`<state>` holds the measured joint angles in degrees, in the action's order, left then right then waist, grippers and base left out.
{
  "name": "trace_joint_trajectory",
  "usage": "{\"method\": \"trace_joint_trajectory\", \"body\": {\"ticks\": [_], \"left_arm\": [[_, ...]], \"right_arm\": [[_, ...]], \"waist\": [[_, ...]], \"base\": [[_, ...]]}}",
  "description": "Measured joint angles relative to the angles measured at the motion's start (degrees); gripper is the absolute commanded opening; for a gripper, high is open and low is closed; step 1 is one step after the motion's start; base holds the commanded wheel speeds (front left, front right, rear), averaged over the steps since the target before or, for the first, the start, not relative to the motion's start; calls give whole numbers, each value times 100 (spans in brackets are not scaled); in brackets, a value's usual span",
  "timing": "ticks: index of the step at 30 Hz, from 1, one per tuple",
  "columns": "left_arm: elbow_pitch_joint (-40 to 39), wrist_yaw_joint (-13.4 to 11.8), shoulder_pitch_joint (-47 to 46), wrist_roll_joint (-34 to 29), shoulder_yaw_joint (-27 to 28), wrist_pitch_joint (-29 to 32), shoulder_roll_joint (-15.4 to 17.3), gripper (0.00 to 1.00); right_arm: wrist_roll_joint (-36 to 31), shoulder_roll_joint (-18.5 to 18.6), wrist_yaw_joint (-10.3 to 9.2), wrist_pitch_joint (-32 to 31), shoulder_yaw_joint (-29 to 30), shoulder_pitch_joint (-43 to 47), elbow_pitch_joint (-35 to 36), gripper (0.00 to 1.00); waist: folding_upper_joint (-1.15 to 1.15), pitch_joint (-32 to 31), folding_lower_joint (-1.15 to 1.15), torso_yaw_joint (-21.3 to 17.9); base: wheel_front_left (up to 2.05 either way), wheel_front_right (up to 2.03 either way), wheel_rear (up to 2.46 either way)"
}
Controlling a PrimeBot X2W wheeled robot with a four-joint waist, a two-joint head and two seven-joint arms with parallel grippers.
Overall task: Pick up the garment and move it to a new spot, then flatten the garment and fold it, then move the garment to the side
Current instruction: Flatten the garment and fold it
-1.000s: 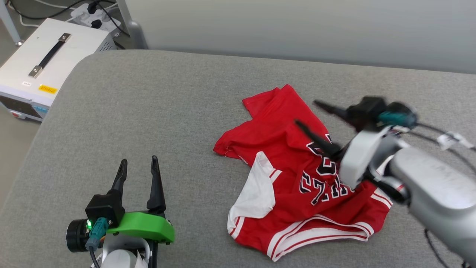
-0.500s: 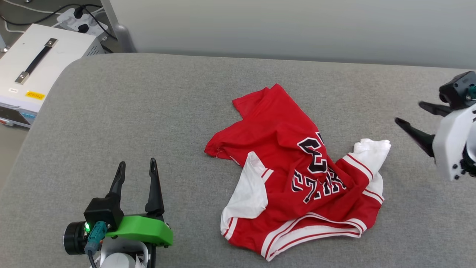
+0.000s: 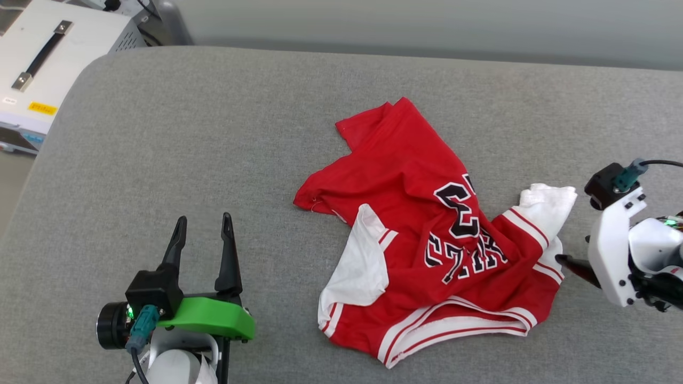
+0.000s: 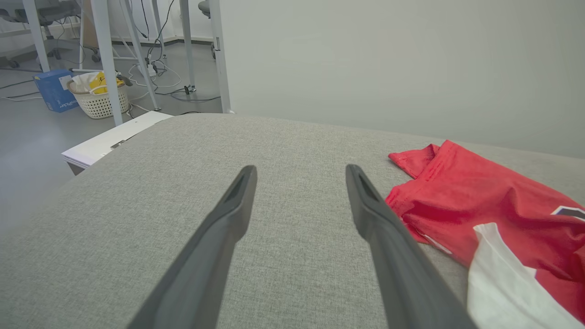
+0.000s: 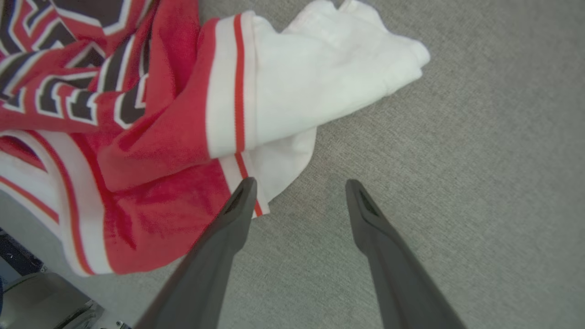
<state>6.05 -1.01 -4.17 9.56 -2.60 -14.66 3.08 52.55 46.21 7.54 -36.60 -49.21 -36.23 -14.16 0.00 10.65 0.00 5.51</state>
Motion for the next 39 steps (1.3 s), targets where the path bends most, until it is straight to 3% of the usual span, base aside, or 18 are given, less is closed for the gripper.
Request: {"method": "trace_joint_trajectory", "body": {"ticks": [5, 11, 12, 13, 20, 25, 33, 39], "left_arm": [[0, -2, -90, 8, -74, 0, -1, 100], [42, -24, -111, 8, -67, 0, -1, 100], [56, -25, -110, 8, -58, -1, 0, 100], [71, -24, -109, 8, -55, 0, 0, 100], [153, -23, -59, 8, -59, 0, 0, 100], [190, -24, 63, 8, -90, 0, -1, 100], [203, -33, 288, 18, -94, 0, -1, 100], [201, -76, 335, 59, -99, 0, -1, 100]], "right_arm": [[-67, -413, 0, 245, -126, 61, -660, 100], [-66, -474, -1, 594, -334, 91, -990, 100], [-47, -477, -3, 698, -378, 88, -1000, 45], [-48, -477, -3, 798, -421, 82, -995, 0], [-144, -577, -1, 1762, -489, -24, -936, 0], [-287, -343, -1, 2117, -370, -26, -675, 0], [-443, 218, -1, 2270, 526, 756, -392, 0], [-385, 293, -1, 2306, 1430, 1866, -492, 0]], "waist": [[0, 188, 0, 76], [0, 255, 0, 144], [0, 239, 0, 137], [0, 222, 0, 128], [0, -57, 0, -37], [0, -321, 0, -161], [0, -602, 0, -364], [0, -661, 0, -463]], "base": [[0, 0, 0], [0, 0, 0], [0, 0, 0], [0, 0, 0], [0, 0, 0], [0, 0, 0], [0, 0, 0], [0, 0, 0]]}}
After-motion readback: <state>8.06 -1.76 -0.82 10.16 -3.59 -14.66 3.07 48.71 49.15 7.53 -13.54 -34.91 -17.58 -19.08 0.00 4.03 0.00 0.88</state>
